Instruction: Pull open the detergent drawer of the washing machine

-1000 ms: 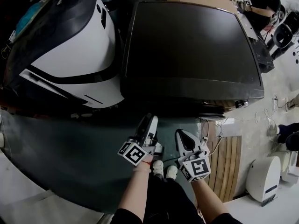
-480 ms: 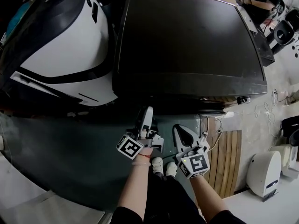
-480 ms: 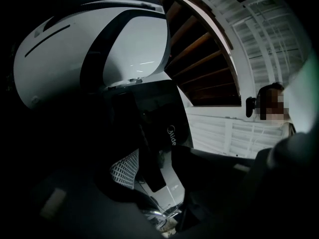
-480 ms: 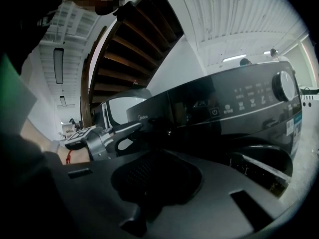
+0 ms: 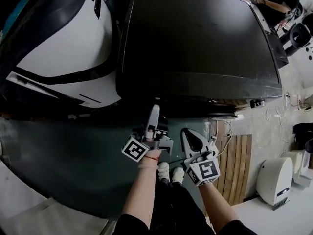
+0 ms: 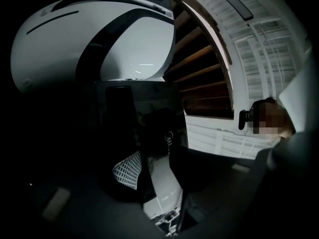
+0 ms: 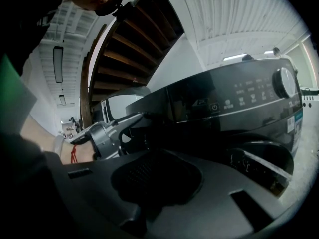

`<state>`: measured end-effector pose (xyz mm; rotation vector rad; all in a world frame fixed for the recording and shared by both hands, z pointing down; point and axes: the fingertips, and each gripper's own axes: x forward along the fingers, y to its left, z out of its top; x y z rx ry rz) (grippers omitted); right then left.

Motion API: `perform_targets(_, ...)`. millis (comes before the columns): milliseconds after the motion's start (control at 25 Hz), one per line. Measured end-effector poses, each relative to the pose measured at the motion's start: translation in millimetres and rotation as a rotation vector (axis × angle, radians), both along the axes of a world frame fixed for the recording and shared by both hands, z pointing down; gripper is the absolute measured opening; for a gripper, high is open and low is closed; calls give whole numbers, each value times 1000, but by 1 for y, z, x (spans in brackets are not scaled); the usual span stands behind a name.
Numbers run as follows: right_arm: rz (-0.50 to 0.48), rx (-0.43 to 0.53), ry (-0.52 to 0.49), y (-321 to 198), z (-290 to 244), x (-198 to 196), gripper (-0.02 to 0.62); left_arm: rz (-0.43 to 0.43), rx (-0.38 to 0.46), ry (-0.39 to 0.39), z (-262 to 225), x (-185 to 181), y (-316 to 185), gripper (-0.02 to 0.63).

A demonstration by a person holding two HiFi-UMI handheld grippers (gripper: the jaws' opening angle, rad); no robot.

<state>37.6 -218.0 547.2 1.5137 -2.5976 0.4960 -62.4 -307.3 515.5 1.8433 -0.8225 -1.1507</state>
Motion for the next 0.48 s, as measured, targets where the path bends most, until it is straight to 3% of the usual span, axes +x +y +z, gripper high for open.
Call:
perform_targets(120, -2, -6, 10, 2, 4, -1, 15, 0, 9, 53, -4, 0, -1, 150)
perform_targets(480, -5, 3, -4, 2, 2, -2, 15, 15, -12, 71, -2, 0, 0, 150)
